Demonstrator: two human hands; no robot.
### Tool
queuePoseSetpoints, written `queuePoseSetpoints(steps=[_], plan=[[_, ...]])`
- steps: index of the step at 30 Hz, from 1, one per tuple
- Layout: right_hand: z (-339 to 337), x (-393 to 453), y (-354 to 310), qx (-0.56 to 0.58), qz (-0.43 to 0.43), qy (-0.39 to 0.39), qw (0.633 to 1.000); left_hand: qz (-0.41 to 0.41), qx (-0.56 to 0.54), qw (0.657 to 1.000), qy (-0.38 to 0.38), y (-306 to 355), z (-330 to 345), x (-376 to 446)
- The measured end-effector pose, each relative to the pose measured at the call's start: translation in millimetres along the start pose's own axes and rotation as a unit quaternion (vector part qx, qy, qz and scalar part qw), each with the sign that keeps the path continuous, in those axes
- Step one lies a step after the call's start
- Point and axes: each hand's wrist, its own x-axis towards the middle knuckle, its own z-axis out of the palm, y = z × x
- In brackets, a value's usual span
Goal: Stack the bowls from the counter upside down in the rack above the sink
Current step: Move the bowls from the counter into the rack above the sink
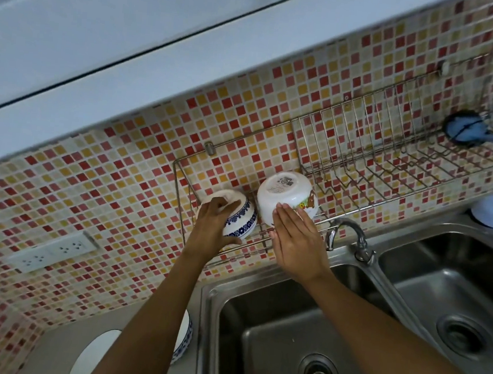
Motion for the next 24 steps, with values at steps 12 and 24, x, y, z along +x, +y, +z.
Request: queuePoseSetpoints(steps=[12,24], plan=[[-5.0,0.4,0.0,-0.006,-0.004,-0.025,1.0,-0.075,-0.132,0.984,0.09,6.3,2.0,-20.1],[-7.0,-2.1,-0.7,0.005,-0.009,-0.02,1.0,-0.105,-0.043,0.991,0.07,18.3,17.2,-47.4]])
